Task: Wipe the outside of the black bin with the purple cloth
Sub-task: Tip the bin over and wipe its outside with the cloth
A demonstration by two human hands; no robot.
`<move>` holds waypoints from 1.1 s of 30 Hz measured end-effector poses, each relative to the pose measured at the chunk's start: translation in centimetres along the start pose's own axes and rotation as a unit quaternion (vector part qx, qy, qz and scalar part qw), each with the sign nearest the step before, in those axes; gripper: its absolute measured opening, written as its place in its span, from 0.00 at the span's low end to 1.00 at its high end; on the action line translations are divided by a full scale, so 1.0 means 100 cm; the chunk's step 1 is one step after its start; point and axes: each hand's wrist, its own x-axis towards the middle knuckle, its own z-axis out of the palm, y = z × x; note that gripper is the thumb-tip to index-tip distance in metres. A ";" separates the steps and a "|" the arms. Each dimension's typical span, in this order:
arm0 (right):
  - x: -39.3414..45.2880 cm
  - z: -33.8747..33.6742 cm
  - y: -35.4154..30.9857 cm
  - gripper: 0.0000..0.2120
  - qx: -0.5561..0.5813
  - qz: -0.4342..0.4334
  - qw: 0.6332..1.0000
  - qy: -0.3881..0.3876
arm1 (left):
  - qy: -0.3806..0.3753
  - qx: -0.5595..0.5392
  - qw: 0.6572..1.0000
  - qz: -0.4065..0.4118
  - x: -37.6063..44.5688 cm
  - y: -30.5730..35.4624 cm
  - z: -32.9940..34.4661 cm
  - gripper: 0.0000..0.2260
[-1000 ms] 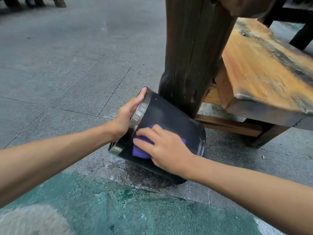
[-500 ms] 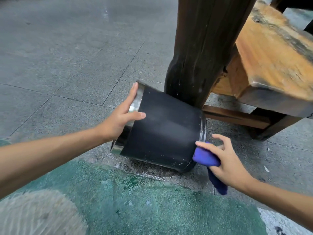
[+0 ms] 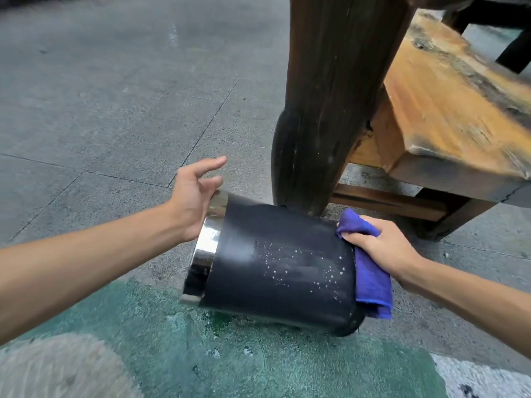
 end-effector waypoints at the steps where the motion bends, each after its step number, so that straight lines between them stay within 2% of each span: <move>1: 0.000 0.000 0.001 0.03 0.002 0.023 1.000 -0.005 | 0.003 0.013 1.000 0.005 0.000 0.001 0.002 0.36; 4: -0.004 0.004 0.005 0.05 0.034 0.076 0.996 -0.009 | 0.013 0.041 0.999 0.025 -0.003 0.002 0.014 0.20; 7: 0.000 0.001 0.005 0.06 0.071 0.124 0.990 0.009 | -0.050 0.044 0.996 0.057 -0.010 -0.001 0.014 0.14; 8: 0.004 -0.001 0.006 0.06 0.082 0.142 0.986 0.021 | -0.081 0.067 0.992 0.073 -0.013 -0.001 0.018 0.15; 9: 0.008 -0.003 0.005 0.05 0.092 0.162 0.982 0.036 | -0.102 0.112 0.985 0.089 -0.018 0.001 0.021 0.20; 11: 0.016 -0.007 0.004 0.02 0.111 0.197 0.972 0.059 | -0.118 0.222 0.962 0.110 -0.022 0.004 0.027 0.38; 12: 0.019 -0.010 0.004 0.02 0.120 0.210 0.968 0.067 | -0.120 0.258 0.950 0.125 -0.019 0.004 0.033 0.42; 13: 0.022 -0.011 0.004 0.03 0.124 0.219 0.965 0.070 | -0.120 0.263 0.946 0.147 -0.020 0.003 0.037 0.42; 17: 0.034 -0.016 -0.003 0.03 0.089 0.212 0.972 0.044 | -0.123 0.286 0.923 0.226 -0.025 -0.007 0.034 0.29; 20: 0.039 -0.023 -0.013 0.04 -0.096 0.130 0.987 0.024 | -0.114 0.297 0.918 0.237 -0.022 -0.009 0.032 0.27; 23: 0.039 -0.028 -0.042 0.06 -0.259 -0.007 0.966 0.008 | -0.064 0.329 0.913 0.231 -0.019 -0.009 0.041 0.31; 27: 0.037 -0.014 -0.087 0.14 -0.243 -0.158 0.957 -0.014 | -0.054 0.368 0.895 0.247 -0.018 -0.008 0.054 0.34; 33: 0.025 0.019 -0.131 0.14 -0.218 -0.346 0.912 -0.030 | -0.063 0.304 0.918 0.247 -0.006 -0.007 0.059 0.36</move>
